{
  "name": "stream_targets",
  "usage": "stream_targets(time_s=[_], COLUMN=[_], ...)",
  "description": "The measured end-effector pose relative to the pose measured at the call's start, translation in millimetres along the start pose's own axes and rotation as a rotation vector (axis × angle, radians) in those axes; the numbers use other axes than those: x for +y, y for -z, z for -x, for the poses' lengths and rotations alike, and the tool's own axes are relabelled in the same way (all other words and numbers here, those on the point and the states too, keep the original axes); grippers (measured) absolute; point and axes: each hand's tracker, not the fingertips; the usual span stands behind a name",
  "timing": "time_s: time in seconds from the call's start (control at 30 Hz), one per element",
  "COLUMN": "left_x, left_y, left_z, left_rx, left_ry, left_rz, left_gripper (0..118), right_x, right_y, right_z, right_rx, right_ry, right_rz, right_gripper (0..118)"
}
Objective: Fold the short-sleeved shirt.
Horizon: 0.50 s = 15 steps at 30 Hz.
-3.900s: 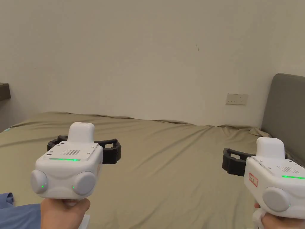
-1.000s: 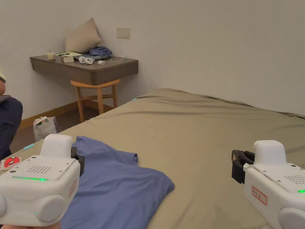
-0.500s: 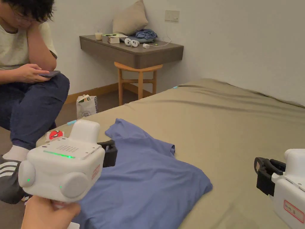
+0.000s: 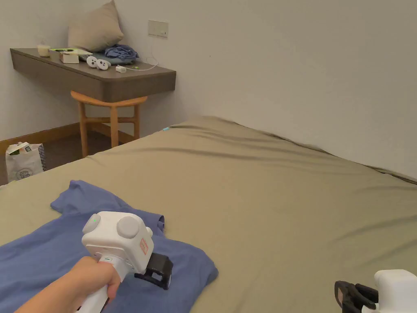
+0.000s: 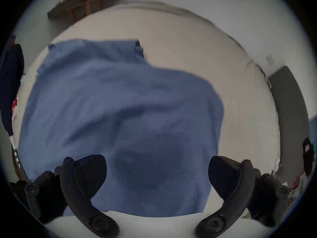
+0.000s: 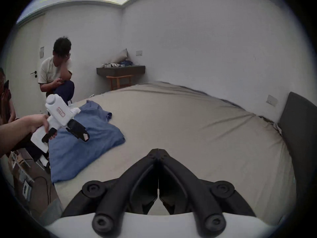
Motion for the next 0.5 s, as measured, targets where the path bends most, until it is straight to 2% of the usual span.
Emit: stream_targets(time_s=[0.03,0.1,0.13,0.17,0.2,0.23,0.3,0.33,0.5], left_x=[1.0,-3.5,-5.2,-3.0,-0.7,4.0,11.3,15.4,30.5], left_y=[10.0,19.1,16.9,9.5,-0.3,-11.2,-33.7,-50.2,-138.2], left_z=[-2.2,-5.3,-9.1,-11.6,-12.2,-11.1,-10.6,-10.5,-38.4], left_rx=[0.031,0.087,0.145,0.124,0.098,0.1,0.151,0.09,0.052], left_ry=[0.009,0.015,0.029,0.051,0.072,0.067,0.067,0.066,0.129], left_rz=[0.026,0.066,0.033,0.022,-0.007,-0.03,-0.094,-0.144,-0.34], left_gripper=[115,100,88,59,22,3,3,3,3], right_x=[-3.1,-6.6,-8.1,-9.0,-9.5,-9.6,-9.6,-10.6,-21.3], right_y=[3.0,8.3,9.0,8.9,8.7,8.4,5.8,1.8,-25.8], right_z=[-2.7,-6.5,-8.4,-9.6,-10.3,-12.0,-14.7,-16.6,-35.3], right_rx=[-0.008,-0.013,-0.012,-0.009,-0.008,-0.003,-0.003,-0.004,-0.03], right_ry=[0.012,0.031,0.038,0.04,0.046,0.053,0.066,0.073,0.104], right_rz=[0.018,0.035,0.038,0.038,0.038,0.037,0.036,0.033,0.013], right_gripper=[3,3,3,3,3,3,3,3,3])
